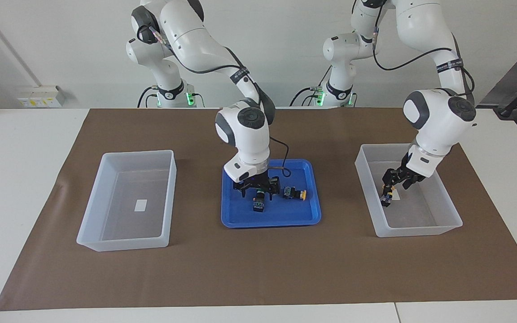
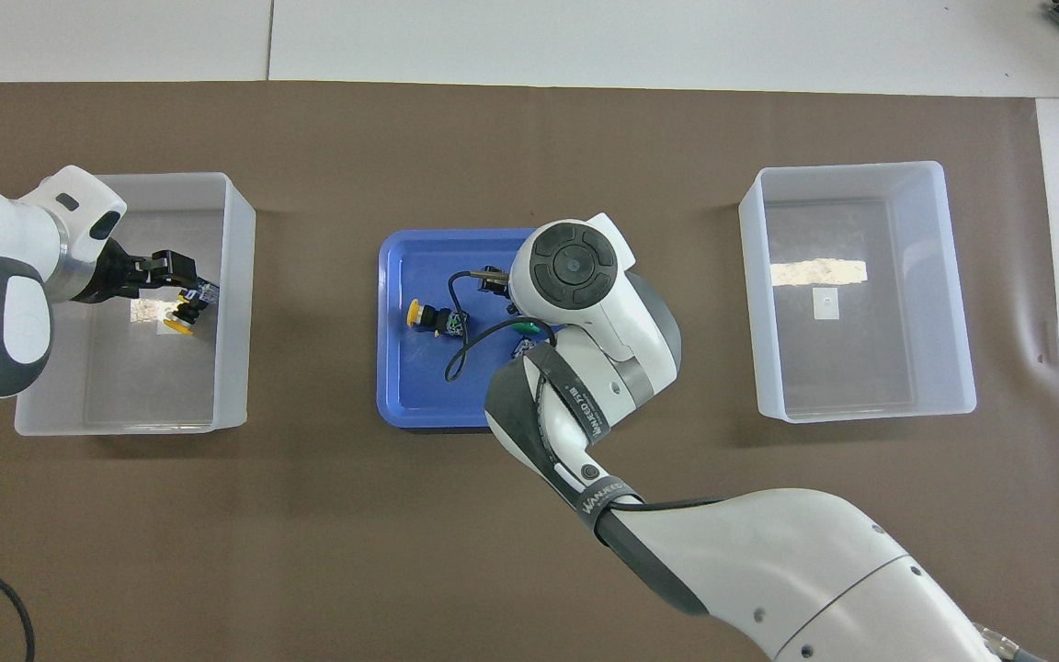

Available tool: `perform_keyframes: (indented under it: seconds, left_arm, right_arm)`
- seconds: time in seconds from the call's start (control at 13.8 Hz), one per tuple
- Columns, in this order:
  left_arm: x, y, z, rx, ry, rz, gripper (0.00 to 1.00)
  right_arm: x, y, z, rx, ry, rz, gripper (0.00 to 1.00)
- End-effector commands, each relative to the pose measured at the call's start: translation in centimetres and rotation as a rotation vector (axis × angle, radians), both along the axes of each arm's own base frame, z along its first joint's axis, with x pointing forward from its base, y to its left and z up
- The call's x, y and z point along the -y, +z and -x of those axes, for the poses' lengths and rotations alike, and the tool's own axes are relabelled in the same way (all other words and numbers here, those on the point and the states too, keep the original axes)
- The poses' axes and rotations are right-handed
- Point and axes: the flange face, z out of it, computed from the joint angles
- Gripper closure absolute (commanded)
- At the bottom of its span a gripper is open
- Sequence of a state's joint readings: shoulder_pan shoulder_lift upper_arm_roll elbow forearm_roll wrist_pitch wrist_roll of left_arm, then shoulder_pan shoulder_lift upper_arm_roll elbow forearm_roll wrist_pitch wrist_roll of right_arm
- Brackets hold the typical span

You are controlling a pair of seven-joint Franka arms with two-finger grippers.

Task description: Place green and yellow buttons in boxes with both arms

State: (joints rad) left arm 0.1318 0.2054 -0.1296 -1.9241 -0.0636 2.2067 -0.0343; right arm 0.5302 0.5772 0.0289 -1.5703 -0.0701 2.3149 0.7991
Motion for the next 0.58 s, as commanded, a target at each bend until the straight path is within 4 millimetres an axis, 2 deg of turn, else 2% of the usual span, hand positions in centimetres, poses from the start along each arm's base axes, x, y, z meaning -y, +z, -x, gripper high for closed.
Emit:
perform_keyframes:
  seconds: [0.0,0.14,0.22,0.51]
  left_arm:
    - [0.2,3.8,-2.0,-0.022,0.0,0.023,0.2]
    - [2.2,5.9,-2.9,-0.018,0.103,0.038,0.22]
    - [3.9,6.2,-3.0,-0.013,0.15,0.046,0.22]
    - [11.6,5.8,-2.3,-0.035,0.452,0.084,0.23]
  right_arm:
    - [-0.2,0.2,-0.8,0.052,0.023,0.011,0.0]
    - [0.0,-0.5,-0.7,0.064,0.081,0.021,0.0]
    - [0.1,-0.9,-0.5,0.075,0.092,0.015,0.0]
    - [-0.2,-1.9,-0.1,0.073,0.127,0.02,0.0]
